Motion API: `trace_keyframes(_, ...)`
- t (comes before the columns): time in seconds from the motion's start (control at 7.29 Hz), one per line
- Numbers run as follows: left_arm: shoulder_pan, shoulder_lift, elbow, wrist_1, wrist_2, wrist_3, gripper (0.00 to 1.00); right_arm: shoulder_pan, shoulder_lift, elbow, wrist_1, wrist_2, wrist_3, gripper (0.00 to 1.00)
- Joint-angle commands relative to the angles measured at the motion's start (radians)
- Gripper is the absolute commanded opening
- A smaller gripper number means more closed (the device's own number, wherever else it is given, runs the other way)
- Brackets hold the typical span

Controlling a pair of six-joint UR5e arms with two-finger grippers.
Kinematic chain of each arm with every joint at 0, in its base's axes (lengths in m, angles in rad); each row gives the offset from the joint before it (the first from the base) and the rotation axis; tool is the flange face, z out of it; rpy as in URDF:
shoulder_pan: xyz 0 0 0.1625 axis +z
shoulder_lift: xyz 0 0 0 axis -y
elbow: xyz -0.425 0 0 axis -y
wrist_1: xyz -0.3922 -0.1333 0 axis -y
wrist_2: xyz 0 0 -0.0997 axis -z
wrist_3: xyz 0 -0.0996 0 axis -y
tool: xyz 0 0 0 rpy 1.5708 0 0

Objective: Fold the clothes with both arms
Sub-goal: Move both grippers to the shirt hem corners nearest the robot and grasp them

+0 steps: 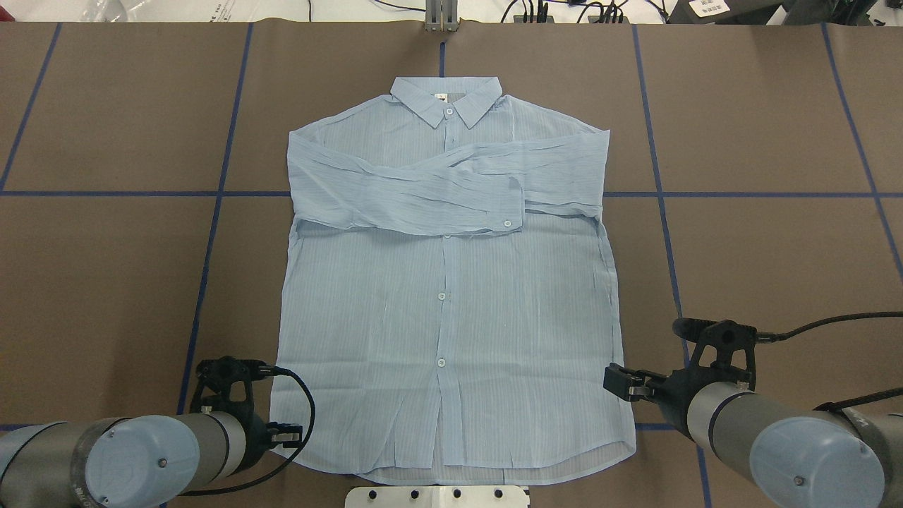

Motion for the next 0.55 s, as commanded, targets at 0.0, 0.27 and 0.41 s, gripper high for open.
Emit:
trace_keyframes(0.0,0.003,0.0,-0.005,0.018,0.0,0.0,0.0,-0.009,-0.016,-0.003,0.003,0.0,0.0,1.0)
trace_keyframes(0.27,0.003,-0.006,-0.008,0.017,0.001,0.001,0.0,-0.04,-0.037,-0.003,0.006,-0.003,0.024,1.0)
trace_keyframes(0.41,0.003,-0.009,-0.009,0.016,0.003,0.0,0.0,-0.082,-0.053,-0.001,0.019,-0.049,0.067,1.0)
